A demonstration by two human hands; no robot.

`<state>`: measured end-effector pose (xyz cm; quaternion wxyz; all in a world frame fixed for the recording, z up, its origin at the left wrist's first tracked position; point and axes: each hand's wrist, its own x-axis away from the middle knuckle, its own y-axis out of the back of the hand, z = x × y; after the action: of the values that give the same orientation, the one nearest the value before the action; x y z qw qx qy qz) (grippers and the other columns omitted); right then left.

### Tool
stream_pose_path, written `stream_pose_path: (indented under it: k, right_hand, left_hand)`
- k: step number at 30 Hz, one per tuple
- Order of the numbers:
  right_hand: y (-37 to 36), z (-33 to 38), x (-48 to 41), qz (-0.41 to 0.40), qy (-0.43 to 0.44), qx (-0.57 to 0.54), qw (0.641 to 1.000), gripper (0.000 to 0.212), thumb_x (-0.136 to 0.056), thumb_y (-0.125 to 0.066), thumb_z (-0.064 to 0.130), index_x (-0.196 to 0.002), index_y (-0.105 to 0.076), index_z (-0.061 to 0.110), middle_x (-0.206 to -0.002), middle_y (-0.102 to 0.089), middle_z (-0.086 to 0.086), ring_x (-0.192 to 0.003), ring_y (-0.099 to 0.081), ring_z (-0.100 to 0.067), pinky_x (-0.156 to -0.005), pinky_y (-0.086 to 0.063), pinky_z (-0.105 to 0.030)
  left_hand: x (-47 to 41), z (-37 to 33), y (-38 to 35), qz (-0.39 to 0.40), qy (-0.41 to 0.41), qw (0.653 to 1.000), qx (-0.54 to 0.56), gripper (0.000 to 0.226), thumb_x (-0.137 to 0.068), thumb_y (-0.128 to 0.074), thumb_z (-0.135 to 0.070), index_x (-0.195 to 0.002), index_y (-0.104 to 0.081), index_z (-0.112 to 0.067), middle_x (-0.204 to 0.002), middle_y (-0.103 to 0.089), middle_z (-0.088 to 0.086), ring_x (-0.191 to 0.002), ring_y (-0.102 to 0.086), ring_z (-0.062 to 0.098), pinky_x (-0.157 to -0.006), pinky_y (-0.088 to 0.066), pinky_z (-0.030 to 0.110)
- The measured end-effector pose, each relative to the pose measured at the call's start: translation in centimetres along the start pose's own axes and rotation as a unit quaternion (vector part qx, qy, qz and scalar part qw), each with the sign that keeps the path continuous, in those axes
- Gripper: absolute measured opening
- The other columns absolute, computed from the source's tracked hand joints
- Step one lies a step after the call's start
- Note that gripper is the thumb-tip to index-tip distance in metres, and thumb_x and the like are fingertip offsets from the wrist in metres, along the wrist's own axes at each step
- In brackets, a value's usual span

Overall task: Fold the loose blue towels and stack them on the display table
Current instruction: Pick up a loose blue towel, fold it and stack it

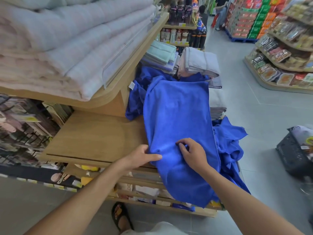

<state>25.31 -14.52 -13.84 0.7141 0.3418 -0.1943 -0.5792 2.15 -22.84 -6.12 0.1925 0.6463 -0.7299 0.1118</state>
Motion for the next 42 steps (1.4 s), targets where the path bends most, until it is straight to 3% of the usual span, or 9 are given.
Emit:
stream_pose_path:
  k: [3, 6, 12, 17, 23, 28, 30, 38, 42]
  right_hand:
    - [0.1, 0.1, -0.1, 0.003, -0.004, 0.001, 1.000, 0.014, -0.101, -0.057, 0.031, -0.099, -0.070, 0.037, -0.099, -0.067, 0.020, -0.085, -0.061, 0.000, -0.073, -0.054, -0.033]
    - [0.2, 0.2, -0.1, 0.005, -0.004, 0.006, 1.000, 0.014, -0.101, -0.058, 0.030, -0.098, -0.070, 0.037, -0.098, -0.066, 0.019, -0.081, -0.060, 0.002, -0.071, -0.053, -0.033]
    - [0.0, 0.4, 0.1, 0.000, -0.007, 0.020, 1.000, 0.014, -0.100, -0.057, 0.031, -0.097, -0.070, 0.036, -0.095, -0.065, 0.019, -0.079, -0.061, 0.003, -0.066, -0.049, -0.029]
    - [0.0, 0.6, 0.2, -0.004, -0.011, 0.018, 1.000, 0.016, -0.101, -0.057, 0.032, -0.095, -0.070, 0.038, -0.098, -0.066, 0.020, -0.081, -0.063, 0.001, -0.066, -0.049, -0.026]
    - [0.1, 0.9, 0.3, -0.003, -0.010, 0.014, 1.000, 0.016, -0.101, -0.057, 0.031, -0.093, -0.068, 0.039, -0.096, -0.066, 0.020, -0.079, -0.062, 0.004, -0.063, -0.043, -0.020]
    - [0.1, 1.0, 0.3, -0.004, -0.011, 0.020, 1.000, 0.016, -0.101, -0.056, 0.032, -0.096, -0.070, 0.038, -0.096, -0.066, 0.019, -0.081, -0.061, 0.005, -0.062, -0.043, -0.020]
    - [0.1, 1.0, 0.4, -0.001, -0.009, 0.017, 1.000, 0.016, -0.102, -0.056, 0.032, -0.096, -0.069, 0.039, -0.097, -0.066, 0.019, -0.081, -0.061, 0.004, -0.063, -0.045, -0.022]
    - [0.9, 2.7, 0.7, 0.047, -0.025, -0.008, 0.999, 0.008, -0.098, -0.062, 0.038, -0.097, -0.065, 0.046, -0.100, -0.066, 0.019, -0.075, -0.061, 0.000, -0.071, -0.052, -0.033]
    - [2.3, 6.1, 3.5, 0.146, 0.102, -0.176, 0.968, 0.025, -0.095, -0.067, 0.049, -0.119, -0.066, 0.044, -0.109, -0.063, 0.012, -0.078, -0.061, -0.009, -0.074, -0.049, -0.028]
  left_hand:
    - [1.4, 1.0, 2.3, 0.053, -0.017, 0.993, 0.103, 0.036, -0.093, -0.067, -0.006, -0.127, -0.060, 0.001, -0.126, -0.067, 0.023, -0.106, -0.064, 0.028, -0.090, -0.055, 0.039]
    - [2.4, 2.9, 3.8, 0.108, 0.023, 0.986, 0.124, 0.050, -0.087, -0.078, -0.014, -0.132, -0.057, -0.008, -0.128, -0.070, 0.010, -0.115, -0.068, 0.028, -0.084, -0.059, 0.036]
    - [4.1, 6.1, 6.0, 0.152, 0.144, 0.968, -0.137, 0.025, -0.069, -0.081, -0.038, -0.089, -0.072, -0.025, -0.084, -0.066, -0.002, -0.068, -0.058, 0.008, -0.062, -0.044, 0.027]
    - [5.4, 8.8, 6.1, 0.099, 0.122, 0.980, -0.120, 0.055, -0.069, -0.075, -0.034, -0.120, -0.064, -0.017, -0.118, -0.073, -0.002, -0.110, -0.069, 0.016, -0.094, -0.057, 0.043]
    - [7.1, 13.2, 6.8, 0.100, 0.195, 0.975, 0.035, 0.061, -0.079, -0.074, -0.025, -0.134, -0.052, -0.012, -0.124, -0.071, 0.012, -0.112, -0.068, 0.036, -0.093, -0.057, 0.046]
    - [8.0, 13.3, 5.9, 0.072, 0.173, 0.979, 0.075, 0.030, -0.076, -0.073, -0.030, -0.097, -0.071, -0.009, -0.102, -0.069, 0.010, -0.095, -0.066, 0.021, -0.089, -0.050, 0.036]
    - [7.9, 12.9, 5.4, 0.043, 0.147, 0.978, 0.144, 0.029, -0.086, -0.063, -0.025, -0.107, -0.072, -0.007, -0.103, -0.065, 0.014, -0.094, -0.060, 0.023, -0.082, -0.049, 0.035]
    - [6.3, 7.9, 3.7, 0.081, 0.144, 0.887, 0.432, 0.047, -0.097, -0.051, -0.025, -0.133, -0.061, 0.005, -0.131, -0.061, 0.027, -0.100, -0.071, 0.033, -0.078, -0.063, 0.044]
    - [4.7, 4.6, 2.1, 0.019, 0.138, 0.829, 0.541, 0.051, -0.086, -0.054, -0.009, -0.134, -0.052, 0.010, -0.127, -0.062, 0.030, -0.096, -0.073, 0.036, -0.088, -0.057, 0.042]
